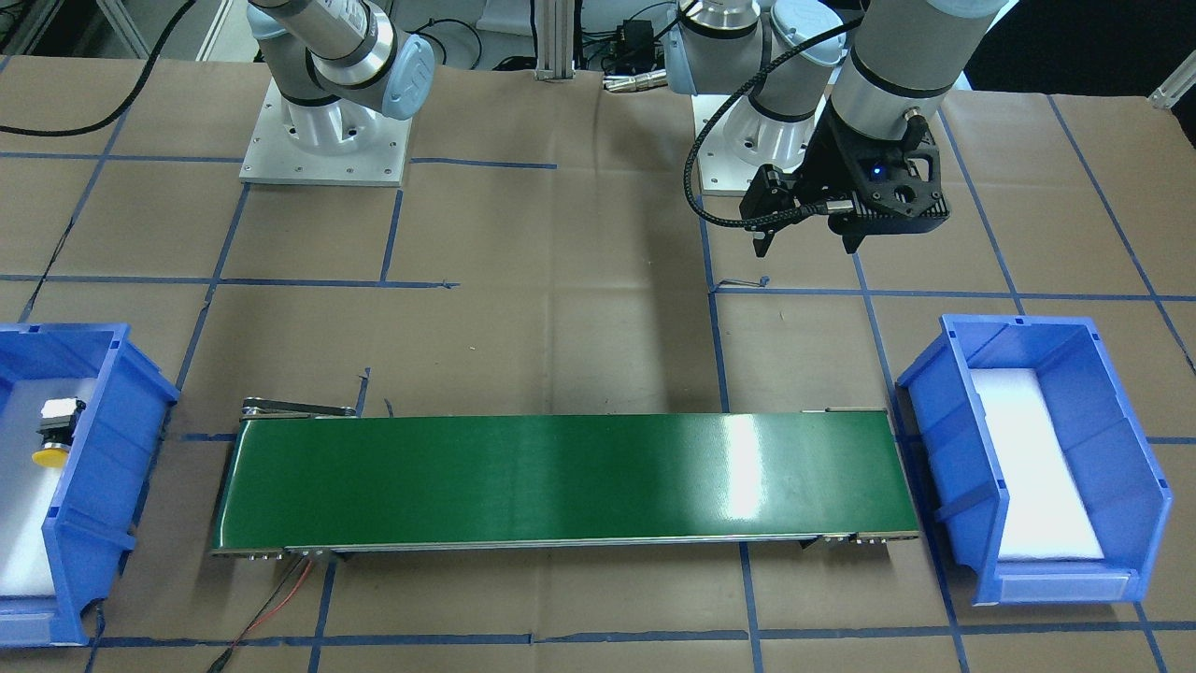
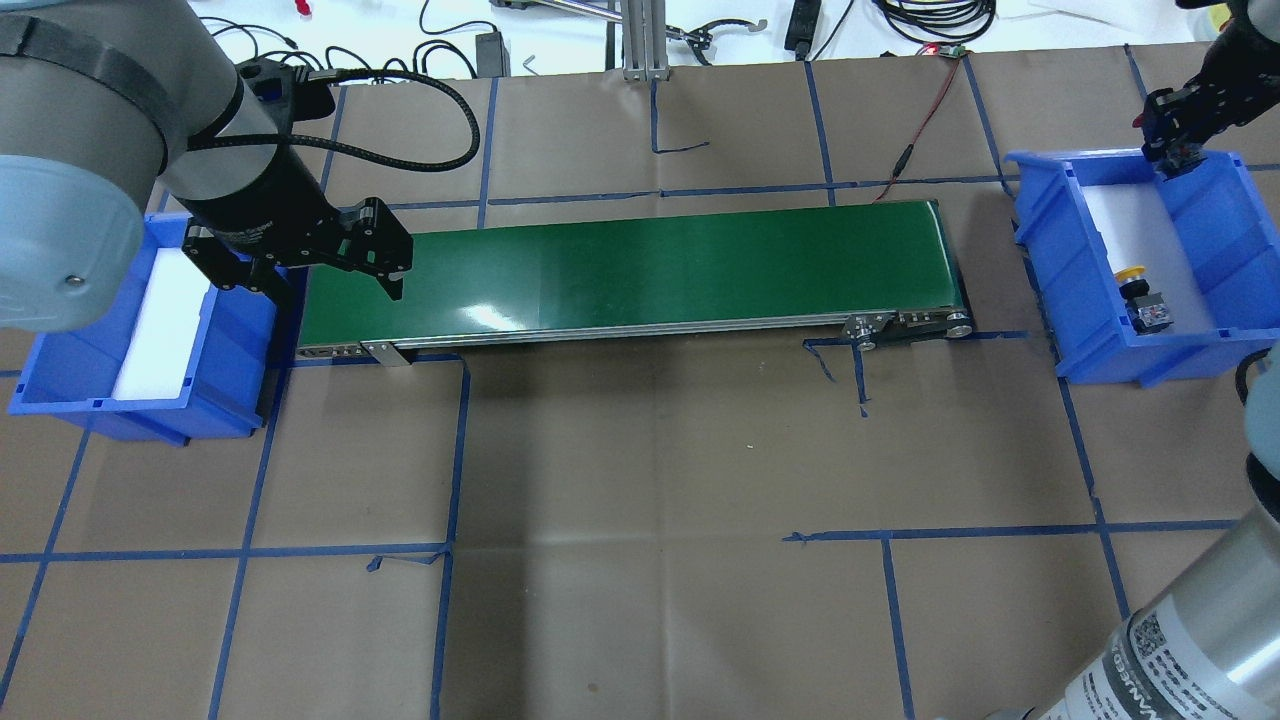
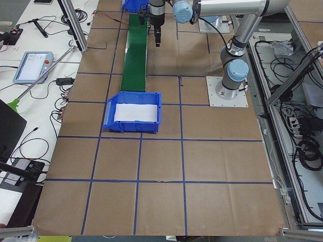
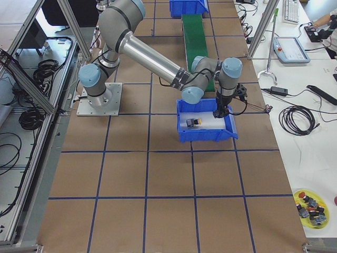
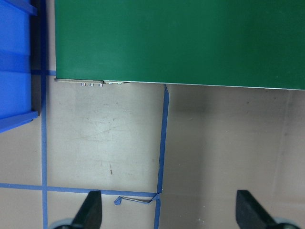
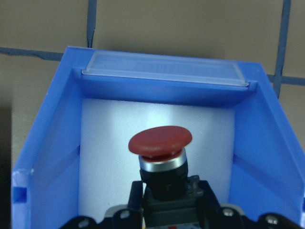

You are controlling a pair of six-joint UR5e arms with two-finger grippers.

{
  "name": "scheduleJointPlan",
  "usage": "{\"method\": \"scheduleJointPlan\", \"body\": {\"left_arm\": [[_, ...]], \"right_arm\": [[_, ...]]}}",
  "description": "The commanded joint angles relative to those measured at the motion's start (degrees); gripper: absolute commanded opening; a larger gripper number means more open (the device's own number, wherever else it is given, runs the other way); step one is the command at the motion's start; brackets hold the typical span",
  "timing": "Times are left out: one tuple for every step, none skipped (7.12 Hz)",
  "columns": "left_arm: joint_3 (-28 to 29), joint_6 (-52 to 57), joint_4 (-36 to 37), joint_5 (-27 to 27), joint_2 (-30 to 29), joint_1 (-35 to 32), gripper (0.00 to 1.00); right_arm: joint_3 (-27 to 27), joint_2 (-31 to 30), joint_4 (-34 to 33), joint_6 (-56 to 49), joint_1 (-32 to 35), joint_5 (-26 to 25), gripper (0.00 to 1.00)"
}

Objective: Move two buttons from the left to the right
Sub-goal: 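Lower the red button into the bin beside the yellow one and release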

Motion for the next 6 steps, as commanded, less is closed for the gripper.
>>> {"method": "scheduleJointPlan", "body": {"left_arm": [[0.0, 0.0, 0.0, 0.0, 0.0, 0.0, 1.00], [-0.1, -0.1, 0.0, 0.0, 0.0, -0.1, 1.00], [-0.3, 0.0, 0.0, 0.0, 0.0, 0.0, 1.00], [-1.0, 0.0, 0.1, -0.1, 0.2, 0.0, 1.00], [-1.7, 0.0, 0.1, -0.1, 0.8, 0.0, 1.00], [-2.3, 0.0, 0.2, -0.2, 1.1, 0.0, 1.00]], "right_arm": [[2.3, 1.9, -2.8, 3.2, 0.0, 2.2, 0.04], [2.5, 2.6, -2.8, 4.6, 0.1, 2.6, 0.04], [3.0, 2.7, -2.8, 5.3, 0.0, 2.6, 0.05], [3.8, 2.8, -2.9, 5.3, 0.0, 2.6, 0.05], [3.8, 3.0, -2.9, 5.1, -0.1, 2.5, 0.06], [3.8, 3.5, -2.9, 5.1, -0.1, 2.5, 0.07]]}}
